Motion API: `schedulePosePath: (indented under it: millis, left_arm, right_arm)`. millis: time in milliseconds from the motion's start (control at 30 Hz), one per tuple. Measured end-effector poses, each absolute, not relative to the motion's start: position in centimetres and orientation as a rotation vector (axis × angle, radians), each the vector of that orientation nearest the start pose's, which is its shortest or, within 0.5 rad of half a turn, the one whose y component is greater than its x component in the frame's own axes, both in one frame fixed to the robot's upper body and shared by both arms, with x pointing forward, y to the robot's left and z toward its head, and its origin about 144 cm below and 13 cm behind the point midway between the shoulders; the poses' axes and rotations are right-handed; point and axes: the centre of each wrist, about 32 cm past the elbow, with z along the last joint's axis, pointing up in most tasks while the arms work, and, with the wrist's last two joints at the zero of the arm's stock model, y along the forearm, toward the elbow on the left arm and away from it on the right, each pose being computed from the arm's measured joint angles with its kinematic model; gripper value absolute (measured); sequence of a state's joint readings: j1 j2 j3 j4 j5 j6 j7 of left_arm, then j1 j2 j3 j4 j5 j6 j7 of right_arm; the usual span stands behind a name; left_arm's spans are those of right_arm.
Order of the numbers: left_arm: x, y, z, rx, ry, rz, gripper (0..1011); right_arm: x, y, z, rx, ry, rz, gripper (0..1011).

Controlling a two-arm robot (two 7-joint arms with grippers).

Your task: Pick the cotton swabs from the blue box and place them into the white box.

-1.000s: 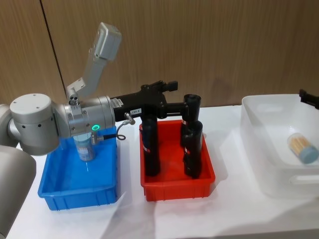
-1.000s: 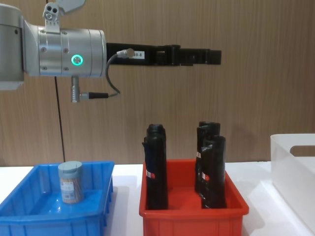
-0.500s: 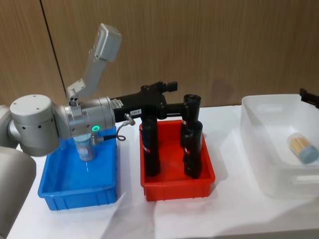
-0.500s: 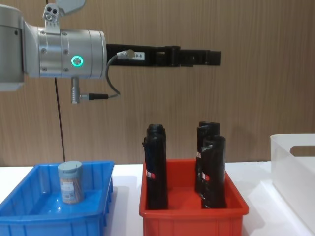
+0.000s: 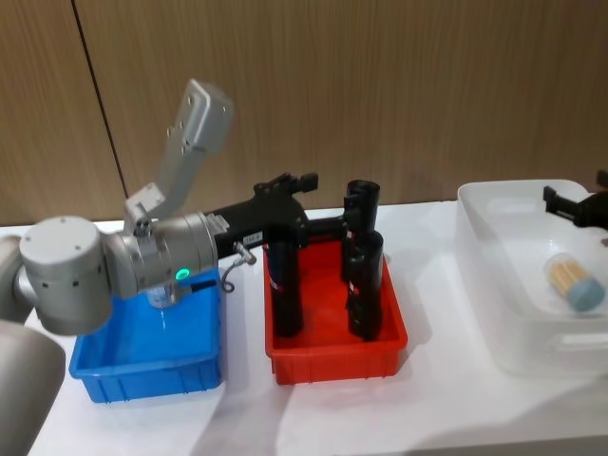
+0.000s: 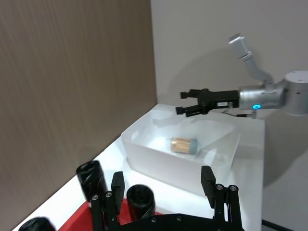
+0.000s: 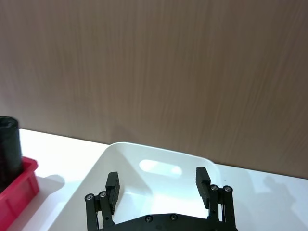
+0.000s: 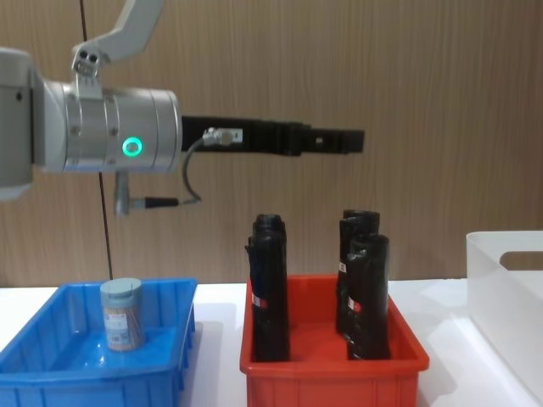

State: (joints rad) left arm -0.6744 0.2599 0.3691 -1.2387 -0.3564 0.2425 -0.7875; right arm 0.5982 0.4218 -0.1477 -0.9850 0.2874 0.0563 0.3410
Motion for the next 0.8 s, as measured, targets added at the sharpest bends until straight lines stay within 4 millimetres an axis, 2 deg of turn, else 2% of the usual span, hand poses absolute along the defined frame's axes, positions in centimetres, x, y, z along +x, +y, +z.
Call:
schedulePosePath:
  millis: [800]
  left_arm:
    - [57.1,21.5,125.1,0.104,-0.134,0.796,1004]
  right_arm:
    - [55.4,-32.3,119.4,-0.124,-0.081,-1.287,1001]
